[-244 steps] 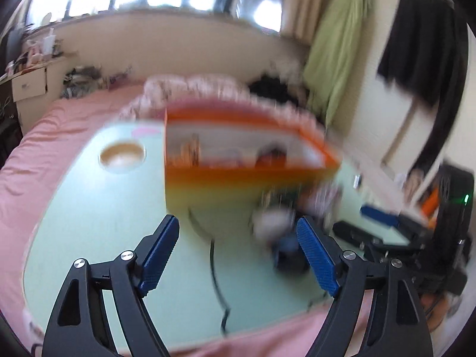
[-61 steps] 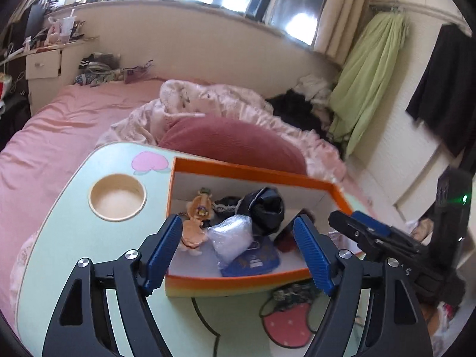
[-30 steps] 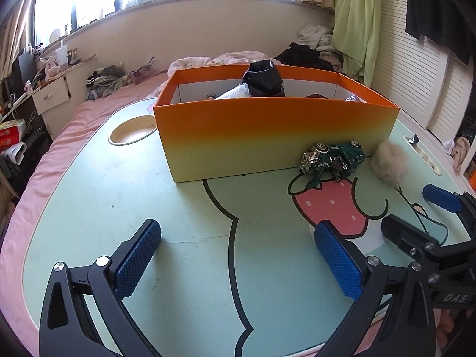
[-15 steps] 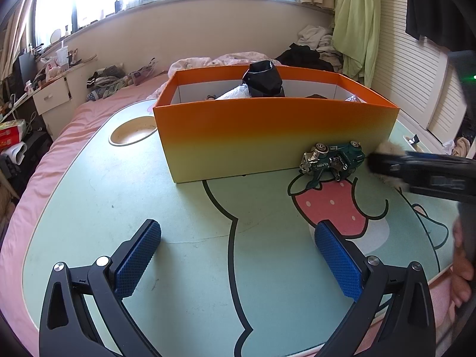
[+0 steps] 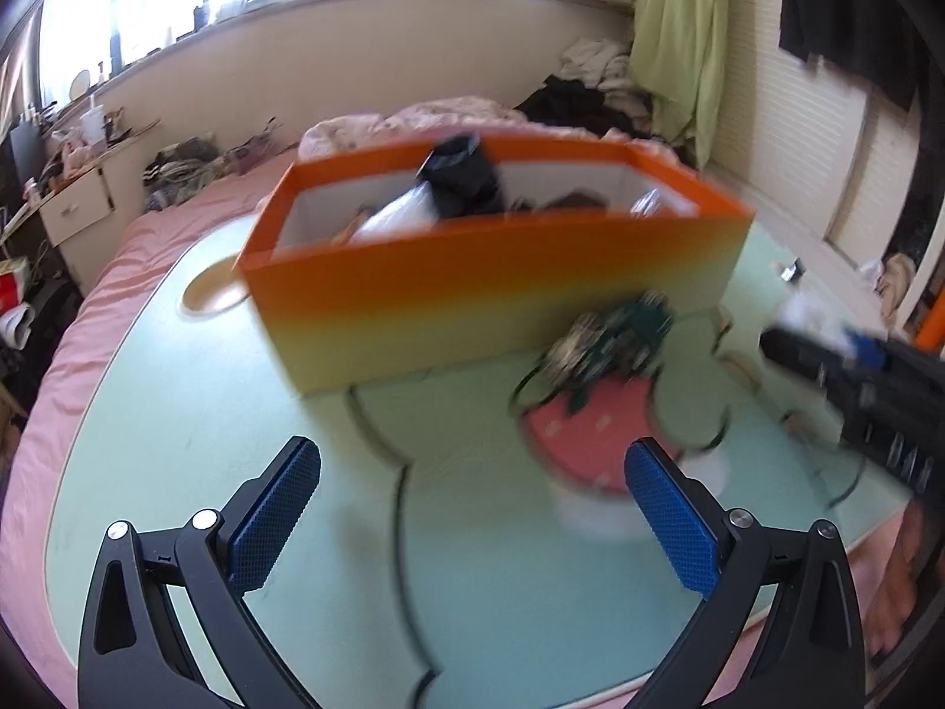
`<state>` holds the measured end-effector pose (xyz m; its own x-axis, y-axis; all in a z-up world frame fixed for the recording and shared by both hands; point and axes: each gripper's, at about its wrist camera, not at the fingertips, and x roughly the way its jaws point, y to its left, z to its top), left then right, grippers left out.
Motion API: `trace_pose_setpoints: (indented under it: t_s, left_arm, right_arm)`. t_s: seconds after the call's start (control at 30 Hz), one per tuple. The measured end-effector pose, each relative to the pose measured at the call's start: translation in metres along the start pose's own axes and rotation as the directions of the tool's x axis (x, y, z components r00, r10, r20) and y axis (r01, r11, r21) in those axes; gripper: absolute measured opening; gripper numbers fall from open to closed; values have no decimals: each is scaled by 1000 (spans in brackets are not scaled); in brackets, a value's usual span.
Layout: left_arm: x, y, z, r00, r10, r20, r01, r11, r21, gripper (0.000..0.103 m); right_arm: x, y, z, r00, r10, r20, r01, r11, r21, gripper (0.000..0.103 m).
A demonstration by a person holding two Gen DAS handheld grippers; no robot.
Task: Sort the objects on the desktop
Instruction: 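Grasp the white pompom with the right gripper while the left gripper grasps the green toy car, then drop the pompom into the box with the right gripper while the left gripper drops the car in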
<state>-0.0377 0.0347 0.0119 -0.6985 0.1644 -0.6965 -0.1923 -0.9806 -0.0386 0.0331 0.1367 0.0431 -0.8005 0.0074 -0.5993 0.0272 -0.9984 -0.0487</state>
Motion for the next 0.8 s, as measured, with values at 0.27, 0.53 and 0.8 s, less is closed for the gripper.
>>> trace_pose_setpoints:
  t_s: [0.27, 0.53, 0.8]
  left_arm:
    - [37, -28, 37, 996, -25, -89, 20, 998, -63, 98]
    - [27, -22, 21, 993, -80, -89, 78, 997, -30, 53]
    - [-23, 33, -6, 986, -167, 11, 167, 978, -128, 53]
  right_arm:
    - [-27, 1, 7, 997, -28, 67, 30, 999, -35, 36]
    - [-24, 6, 4, 999, 2, 53, 0, 999, -43, 36]
    - [-22, 1, 10, 998, 39, 40, -39, 999, -1, 36]
